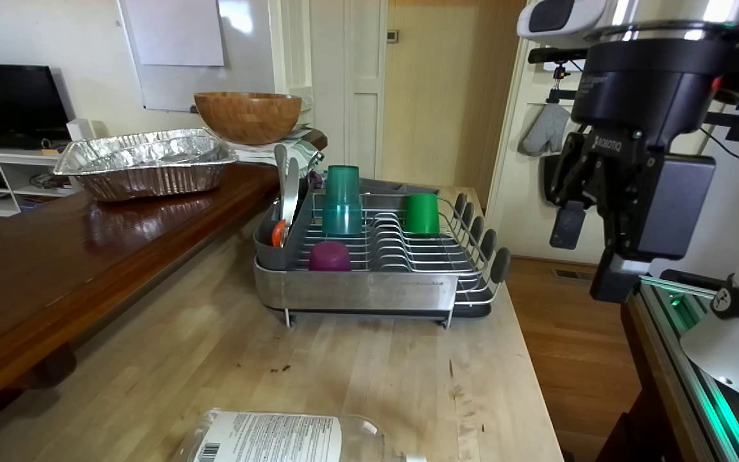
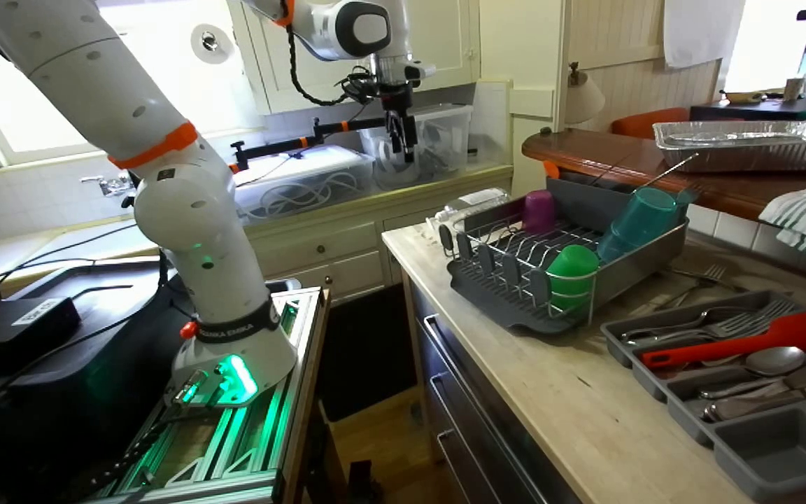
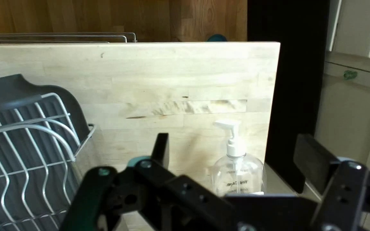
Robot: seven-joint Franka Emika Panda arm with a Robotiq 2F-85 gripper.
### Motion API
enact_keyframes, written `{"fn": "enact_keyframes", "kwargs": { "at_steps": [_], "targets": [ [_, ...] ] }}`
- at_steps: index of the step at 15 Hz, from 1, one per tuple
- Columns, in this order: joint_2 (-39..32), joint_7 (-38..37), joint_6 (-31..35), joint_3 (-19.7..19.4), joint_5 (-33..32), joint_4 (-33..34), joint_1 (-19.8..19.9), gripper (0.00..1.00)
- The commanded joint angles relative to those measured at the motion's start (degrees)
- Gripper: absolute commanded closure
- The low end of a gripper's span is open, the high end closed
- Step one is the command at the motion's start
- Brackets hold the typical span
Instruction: Make the clear bottle stand straight, and then place the clear cup next to it
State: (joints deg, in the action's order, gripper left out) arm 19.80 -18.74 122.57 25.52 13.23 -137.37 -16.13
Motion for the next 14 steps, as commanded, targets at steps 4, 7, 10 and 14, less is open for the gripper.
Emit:
{"fn": "enact_keyframes", "kwargs": {
  "at_steps": [4, 7, 10, 14],
  "targets": [
    [-3.02, -0.24, 0.02, -0.74, -1.27, 1.41, -1.21, 0.00],
    [-8.26, 2.13, 1.70, -0.27, -1.16, 2.32, -2.27, 0.00],
    [-13.29, 4.32, 3.08, 0.16, -2.36, 3.67, -3.48, 0.00],
    [-21.74, 3.04, 2.85, 0.88, -7.76, 8.50, -5.10, 0.00]
  ]
}}
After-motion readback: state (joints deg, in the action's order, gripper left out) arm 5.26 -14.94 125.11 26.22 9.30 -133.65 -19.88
